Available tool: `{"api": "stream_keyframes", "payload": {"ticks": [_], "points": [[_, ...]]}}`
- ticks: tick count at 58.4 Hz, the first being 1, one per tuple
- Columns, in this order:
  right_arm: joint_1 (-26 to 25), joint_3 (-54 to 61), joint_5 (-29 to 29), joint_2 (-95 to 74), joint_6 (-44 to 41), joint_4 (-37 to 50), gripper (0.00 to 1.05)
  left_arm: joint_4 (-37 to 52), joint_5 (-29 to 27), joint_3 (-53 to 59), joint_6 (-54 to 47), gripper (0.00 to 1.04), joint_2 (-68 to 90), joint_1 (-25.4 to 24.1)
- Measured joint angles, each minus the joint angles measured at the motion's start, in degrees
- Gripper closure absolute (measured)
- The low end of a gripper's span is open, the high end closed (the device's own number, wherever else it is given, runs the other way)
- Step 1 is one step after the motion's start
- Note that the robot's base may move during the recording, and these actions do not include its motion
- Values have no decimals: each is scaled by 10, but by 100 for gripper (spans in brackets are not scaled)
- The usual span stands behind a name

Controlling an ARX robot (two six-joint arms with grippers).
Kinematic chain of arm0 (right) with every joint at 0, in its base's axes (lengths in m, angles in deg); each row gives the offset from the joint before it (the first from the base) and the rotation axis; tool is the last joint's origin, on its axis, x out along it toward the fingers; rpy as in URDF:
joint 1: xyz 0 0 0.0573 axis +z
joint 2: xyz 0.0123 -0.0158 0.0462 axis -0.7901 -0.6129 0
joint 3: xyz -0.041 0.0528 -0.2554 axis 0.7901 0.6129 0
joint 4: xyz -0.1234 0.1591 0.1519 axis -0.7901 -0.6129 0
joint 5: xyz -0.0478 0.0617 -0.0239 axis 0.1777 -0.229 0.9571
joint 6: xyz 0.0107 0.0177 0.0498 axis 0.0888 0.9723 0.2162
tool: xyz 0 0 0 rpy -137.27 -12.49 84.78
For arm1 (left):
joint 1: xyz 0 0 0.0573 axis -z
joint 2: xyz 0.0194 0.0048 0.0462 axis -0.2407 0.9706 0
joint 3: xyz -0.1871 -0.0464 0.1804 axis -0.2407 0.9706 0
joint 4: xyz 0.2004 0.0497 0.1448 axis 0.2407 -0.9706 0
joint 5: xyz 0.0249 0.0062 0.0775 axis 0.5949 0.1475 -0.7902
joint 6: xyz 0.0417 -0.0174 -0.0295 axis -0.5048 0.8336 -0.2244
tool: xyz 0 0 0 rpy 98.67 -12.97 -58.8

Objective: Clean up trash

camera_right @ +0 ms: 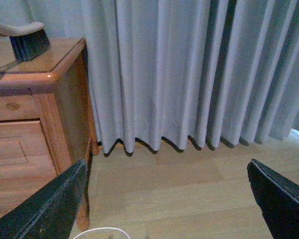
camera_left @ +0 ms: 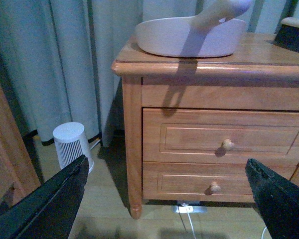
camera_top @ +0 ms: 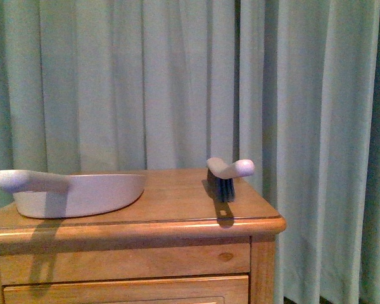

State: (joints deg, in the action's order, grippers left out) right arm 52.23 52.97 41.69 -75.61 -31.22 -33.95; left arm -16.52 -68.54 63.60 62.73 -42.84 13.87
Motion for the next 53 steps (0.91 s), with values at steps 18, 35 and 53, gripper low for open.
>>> {"api": "stream_keyframes", "payload": {"ticks": [18, 35, 53], "points": [[0, 0, 0, 0, 0, 0, 7, 0, 0, 0, 0, 8, 0, 0], [0, 0, 0, 0, 1, 0, 7, 0, 0, 0, 0, 8, 0, 0], [0, 0, 0, 0, 0, 0, 7, -3, 10, -1, 10, 8, 2, -2]]}}
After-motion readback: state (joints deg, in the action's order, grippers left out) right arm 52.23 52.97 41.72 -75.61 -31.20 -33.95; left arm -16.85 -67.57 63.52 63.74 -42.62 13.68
